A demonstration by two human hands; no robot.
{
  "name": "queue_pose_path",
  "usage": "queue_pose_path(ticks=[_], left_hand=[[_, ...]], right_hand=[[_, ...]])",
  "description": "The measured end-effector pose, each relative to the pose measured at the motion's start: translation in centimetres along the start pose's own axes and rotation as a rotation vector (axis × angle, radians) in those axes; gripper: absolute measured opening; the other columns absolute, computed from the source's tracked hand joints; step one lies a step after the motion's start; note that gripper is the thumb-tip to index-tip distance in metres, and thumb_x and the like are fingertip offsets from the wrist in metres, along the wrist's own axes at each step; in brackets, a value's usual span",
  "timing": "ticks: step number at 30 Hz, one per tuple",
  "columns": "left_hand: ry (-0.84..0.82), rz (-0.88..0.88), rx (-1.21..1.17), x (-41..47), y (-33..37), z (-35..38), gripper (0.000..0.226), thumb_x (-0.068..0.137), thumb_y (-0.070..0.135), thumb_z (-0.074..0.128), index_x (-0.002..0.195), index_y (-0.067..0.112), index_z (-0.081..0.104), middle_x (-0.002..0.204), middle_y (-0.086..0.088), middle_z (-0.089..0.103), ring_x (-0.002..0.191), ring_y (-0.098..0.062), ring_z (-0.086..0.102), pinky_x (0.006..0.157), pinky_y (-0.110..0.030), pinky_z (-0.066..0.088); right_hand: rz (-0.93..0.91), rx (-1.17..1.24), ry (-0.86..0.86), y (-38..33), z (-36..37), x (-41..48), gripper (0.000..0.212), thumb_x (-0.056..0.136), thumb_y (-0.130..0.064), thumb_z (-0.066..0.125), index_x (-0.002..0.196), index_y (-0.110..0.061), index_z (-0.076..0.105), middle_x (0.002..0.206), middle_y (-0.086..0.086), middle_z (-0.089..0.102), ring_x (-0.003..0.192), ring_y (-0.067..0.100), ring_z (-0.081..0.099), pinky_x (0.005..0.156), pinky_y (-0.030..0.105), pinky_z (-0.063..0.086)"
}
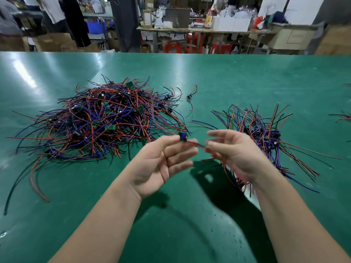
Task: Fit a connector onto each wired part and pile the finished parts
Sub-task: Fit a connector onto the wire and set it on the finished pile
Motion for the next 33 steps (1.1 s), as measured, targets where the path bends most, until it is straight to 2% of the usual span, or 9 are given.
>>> queue_pose_path(ticks=[4, 8, 10, 15, 18, 20, 25, 28, 33], left_hand=[[0.114, 0.099, -0.02, 0.1, 0.1, -0.6, 0.035, 0.066, 0.033, 0.065, 0.099, 0.021, 0.063, 0.089, 0.009, 0.072, 0.072, -0.004, 0.067, 0.051, -0.017, 0.051], [0.191, 0.191, 0.142, 0.4, -0.7, -0.7, 0.017, 0.063, 0.033, 0.07, 0.078, 0.029, 0.063, 0.081, 0.013, 0.066, 0.063, -0.001, 0.056, 0.052, -0.017, 0.044], [0.147, 0.311, 0.284, 0.2, -0.5, -0.2, 0.01, 0.067, 0.029, 0.073, 0.069, 0.03, 0.063, 0.075, 0.014, 0.063, 0.065, -0.002, 0.055, 0.056, -0.017, 0.044], [-0.06, 0.596, 0.683, -0.2, -0.7, 1.6, 0.015, 0.08, 0.004, 0.067, 0.08, 0.02, 0.067, 0.08, 0.002, 0.069, 0.076, -0.012, 0.06, 0.07, -0.022, 0.047], [0.021, 0.434, 0.467, 0.2, -0.9, 0.8, 0.005, 0.084, 0.009, 0.067, 0.089, 0.012, 0.067, 0.073, 0.002, 0.072, 0.062, -0.01, 0.065, 0.06, -0.02, 0.053], [0.04, 0.309, 0.359, 0.4, -1.4, 0.4, 0.025, 0.07, 0.03, 0.07, 0.086, 0.012, 0.07, 0.071, -0.001, 0.072, 0.056, -0.012, 0.066, 0.057, -0.023, 0.055], [0.162, 0.267, 0.483, 0.7, -1.8, -0.5, 0.021, 0.061, 0.024, 0.079, 0.075, 0.009, 0.073, 0.059, -0.004, 0.066, 0.051, -0.011, 0.059, 0.056, -0.022, 0.051], [0.171, 0.232, 0.528, 1.0, -1.6, -0.9, 0.009, 0.072, 0.009, 0.078, 0.077, 0.005, 0.071, 0.057, -0.002, 0.066, 0.049, -0.01, 0.061, 0.048, -0.017, 0.047], [0.144, 0.21, 0.771, 0.9, -2.1, -1.1, 0.01, 0.072, 0.01, 0.082, 0.074, 0.009, 0.073, 0.057, 0.001, 0.068, 0.046, -0.004, 0.056, 0.048, -0.011, 0.041]], right_hand=[[-0.11, 0.003, -0.121, 0.0, 3.5, -1.1, 0.027, 0.055, -0.016, 0.076, 0.082, -0.014, 0.072, 0.068, -0.001, 0.069, 0.059, 0.011, 0.063, 0.053, 0.017, 0.046], [-0.111, 0.295, -0.058, 0.0, 4.3, -1.1, 0.005, 0.057, -0.016, 0.072, 0.061, -0.017, 0.074, 0.06, 0.001, 0.067, 0.05, 0.008, 0.061, 0.049, 0.015, 0.047], [-0.06, 0.38, -0.031, 0.2, 4.1, -1.0, 0.006, 0.061, -0.015, 0.069, 0.059, -0.017, 0.073, 0.059, 0.0, 0.066, 0.05, 0.007, 0.061, 0.049, 0.015, 0.048], [-0.003, 0.455, -0.131, -0.3, 3.4, -0.9, 0.017, 0.071, -0.019, 0.061, 0.07, -0.013, 0.077, 0.063, 0.001, 0.066, 0.055, 0.006, 0.062, 0.053, 0.018, 0.052], [-0.035, 0.347, -0.195, -0.6, 3.0, -1.0, 0.018, 0.072, -0.018, 0.061, 0.074, -0.014, 0.078, 0.061, 0.0, 0.065, 0.054, 0.003, 0.06, 0.053, 0.014, 0.05], [-0.087, 0.186, -0.206, -0.6, 2.9, -1.0, 0.016, 0.072, -0.02, 0.063, 0.075, -0.015, 0.078, 0.061, 0.0, 0.066, 0.054, 0.005, 0.058, 0.054, 0.015, 0.048], [-0.142, -0.095, -0.088, 0.1, 3.0, -0.8, 0.013, 0.068, -0.026, 0.072, 0.069, -0.014, 0.077, 0.063, 0.006, 0.068, 0.057, 0.013, 0.057, 0.058, 0.025, 0.043], [-0.114, -0.012, 0.071, -0.3, 1.5, -0.4, 0.018, 0.081, -0.011, 0.069, 0.063, -0.01, 0.07, 0.061, 0.005, 0.068, 0.052, 0.01, 0.062, 0.049, 0.019, 0.045], [-0.048, 0.253, 0.228, -0.9, -1.5, -0.1, 0.013, 0.091, -0.009, 0.057, 0.081, -0.004, 0.063, 0.062, 0.003, 0.069, 0.058, 0.013, 0.069, 0.047, 0.016, 0.051]])
Point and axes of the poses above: each hand's wrist, its own x-axis towards the middle knuckle, its own z-axis out of the palm, y = z × x, the point moved 6 cm from there along x, towards the middle knuckle
